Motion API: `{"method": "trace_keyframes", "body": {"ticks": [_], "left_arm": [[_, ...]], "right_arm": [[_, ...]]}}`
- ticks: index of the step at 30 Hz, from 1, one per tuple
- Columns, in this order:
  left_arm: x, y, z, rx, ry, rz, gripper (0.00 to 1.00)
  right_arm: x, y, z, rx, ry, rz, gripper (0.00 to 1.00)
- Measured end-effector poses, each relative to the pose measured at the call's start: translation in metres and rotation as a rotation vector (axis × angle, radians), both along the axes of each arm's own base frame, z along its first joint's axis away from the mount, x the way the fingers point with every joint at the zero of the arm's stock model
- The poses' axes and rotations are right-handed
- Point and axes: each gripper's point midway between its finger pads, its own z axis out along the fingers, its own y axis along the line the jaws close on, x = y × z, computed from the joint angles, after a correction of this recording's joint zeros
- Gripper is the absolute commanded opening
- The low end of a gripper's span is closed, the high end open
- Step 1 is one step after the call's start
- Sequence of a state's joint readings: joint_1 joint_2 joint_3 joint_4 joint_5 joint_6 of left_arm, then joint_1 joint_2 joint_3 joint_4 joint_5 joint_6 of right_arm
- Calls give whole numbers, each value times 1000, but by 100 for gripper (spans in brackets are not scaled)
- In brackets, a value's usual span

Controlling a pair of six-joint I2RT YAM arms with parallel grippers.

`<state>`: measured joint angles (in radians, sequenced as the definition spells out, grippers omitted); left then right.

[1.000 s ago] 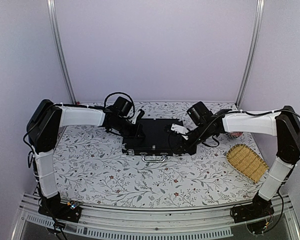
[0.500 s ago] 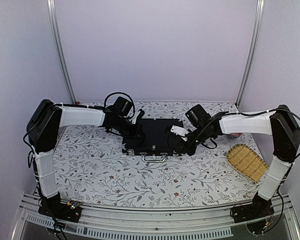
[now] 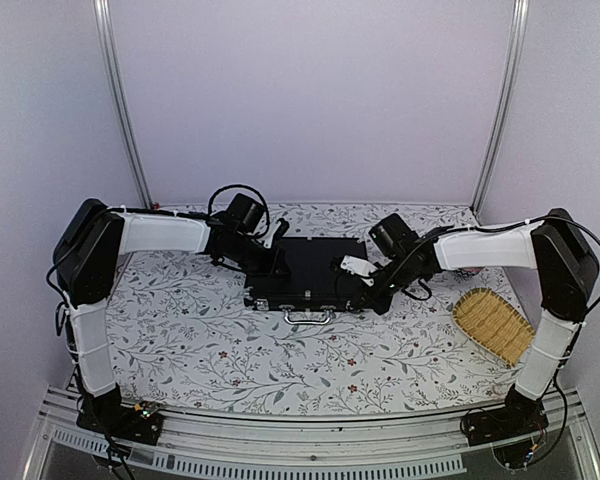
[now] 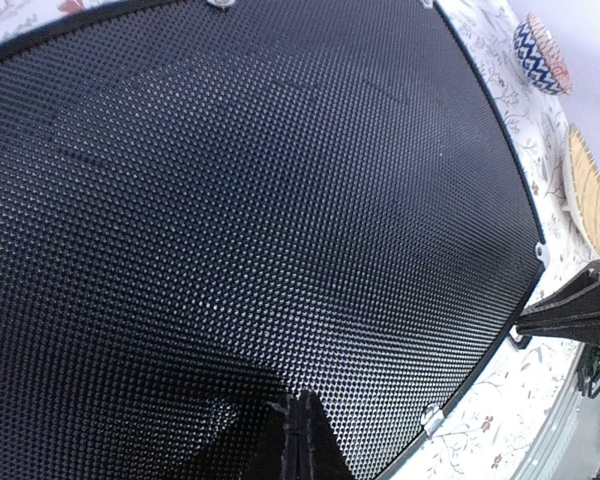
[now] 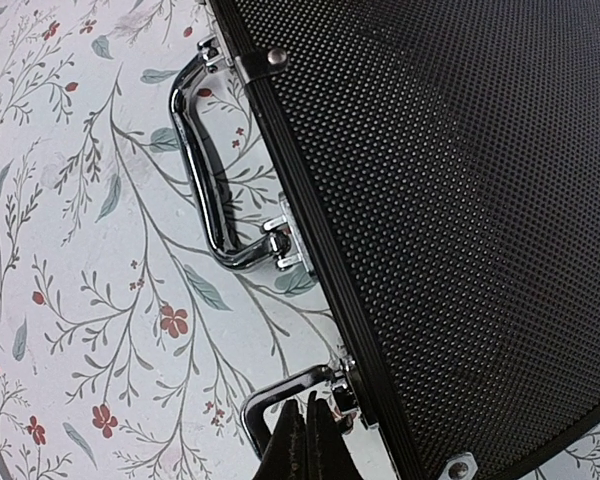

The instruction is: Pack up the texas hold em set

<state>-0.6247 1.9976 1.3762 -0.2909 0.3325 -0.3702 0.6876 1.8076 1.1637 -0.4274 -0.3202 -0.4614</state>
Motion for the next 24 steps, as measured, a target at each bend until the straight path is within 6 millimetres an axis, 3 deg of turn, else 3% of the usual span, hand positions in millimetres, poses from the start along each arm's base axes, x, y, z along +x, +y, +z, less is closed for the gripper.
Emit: {"method": "trace_keyframes", "body": {"ticks": [12,20,24], "left_arm": [[0,0,0,0,-1,0,0],[0,0,0,0,0,0,0],[0,0,0,0,0,-1,0]], "right_arm": [[2,0,-13,-28,-24,0,2],[2,-7,-38,-93,-2,-16,3],[2,-8,-40,-104,-3,-17,3]]}}
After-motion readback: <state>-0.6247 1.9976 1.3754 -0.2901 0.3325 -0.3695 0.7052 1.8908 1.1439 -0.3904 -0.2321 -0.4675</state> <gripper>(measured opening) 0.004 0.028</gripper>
